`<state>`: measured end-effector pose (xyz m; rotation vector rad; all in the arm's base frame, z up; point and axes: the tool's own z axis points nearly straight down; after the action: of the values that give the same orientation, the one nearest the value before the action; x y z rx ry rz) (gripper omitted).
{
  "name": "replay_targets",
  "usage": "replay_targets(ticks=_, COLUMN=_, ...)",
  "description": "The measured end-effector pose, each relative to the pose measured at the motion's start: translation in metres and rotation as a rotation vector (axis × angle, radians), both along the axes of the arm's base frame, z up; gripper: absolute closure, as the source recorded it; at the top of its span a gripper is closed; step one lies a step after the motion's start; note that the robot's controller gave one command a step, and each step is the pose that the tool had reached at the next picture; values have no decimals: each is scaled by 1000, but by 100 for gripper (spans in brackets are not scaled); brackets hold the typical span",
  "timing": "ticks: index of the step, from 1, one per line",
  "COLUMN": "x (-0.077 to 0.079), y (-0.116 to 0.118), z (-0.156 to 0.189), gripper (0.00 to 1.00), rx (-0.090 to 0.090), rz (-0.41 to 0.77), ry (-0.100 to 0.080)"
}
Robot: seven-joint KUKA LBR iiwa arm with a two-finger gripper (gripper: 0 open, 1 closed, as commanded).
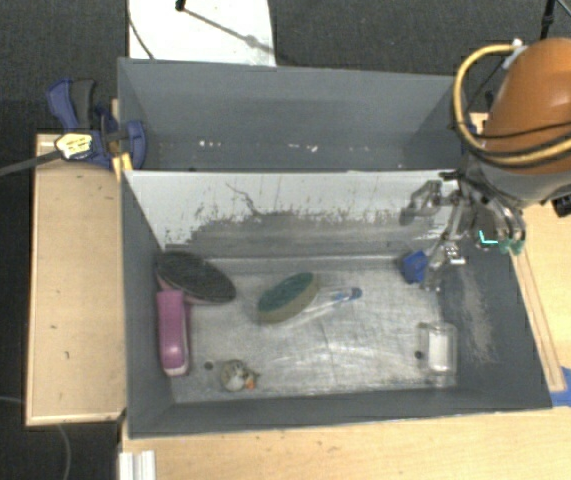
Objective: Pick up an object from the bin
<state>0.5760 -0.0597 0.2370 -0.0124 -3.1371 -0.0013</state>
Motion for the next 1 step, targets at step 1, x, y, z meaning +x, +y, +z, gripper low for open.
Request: replay_targets(ticks=1, x=1, y=53, z=-123, gripper=0, rx=2, rz=195, ry=0)
